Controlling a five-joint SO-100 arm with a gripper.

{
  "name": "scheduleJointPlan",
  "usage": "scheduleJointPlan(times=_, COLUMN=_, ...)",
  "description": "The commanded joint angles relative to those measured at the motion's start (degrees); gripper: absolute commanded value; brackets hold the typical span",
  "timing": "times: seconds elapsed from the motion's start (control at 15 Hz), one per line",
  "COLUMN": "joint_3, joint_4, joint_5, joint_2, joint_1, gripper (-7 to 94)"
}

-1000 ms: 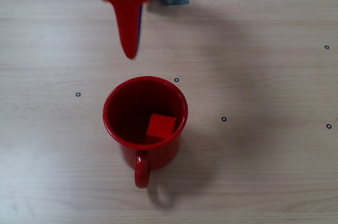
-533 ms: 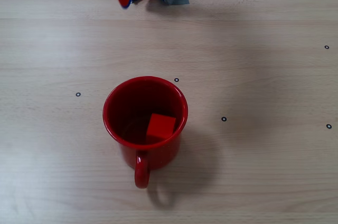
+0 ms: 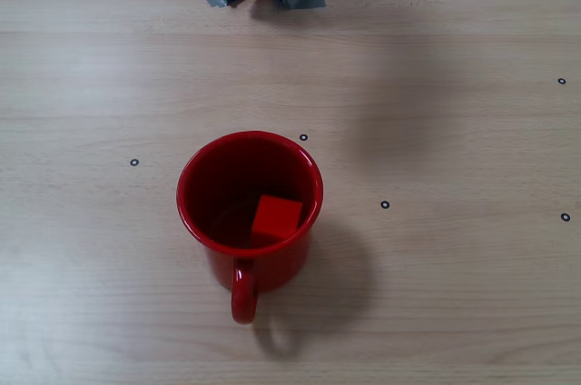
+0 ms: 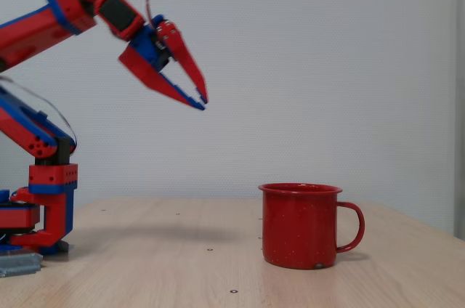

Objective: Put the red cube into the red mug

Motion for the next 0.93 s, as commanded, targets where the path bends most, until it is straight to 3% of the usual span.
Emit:
scheduleJointPlan(times=0.0, joint_3=12.4, joint_4=-4.8, joint_5=-2.2, joint_2=11.2, joint_1=0.0, gripper=0)
scheduleJointPlan(times=0.27, joint_3=45.5, joint_4=-7.6, joint_5=-1.5, joint_2=35.6, joint_1=-3.0, gripper=0)
scheduleJointPlan(times=0.6, joint_3=61.8, joint_4=-7.2, joint_5=-3.2, joint_2=46.5, joint_1=-5.1, gripper=0)
scheduleJointPlan(times=0.87, joint_3=63.5, joint_4=-7.8, joint_5=-2.5, joint_2=47.2, joint_1=-4.7, gripper=0)
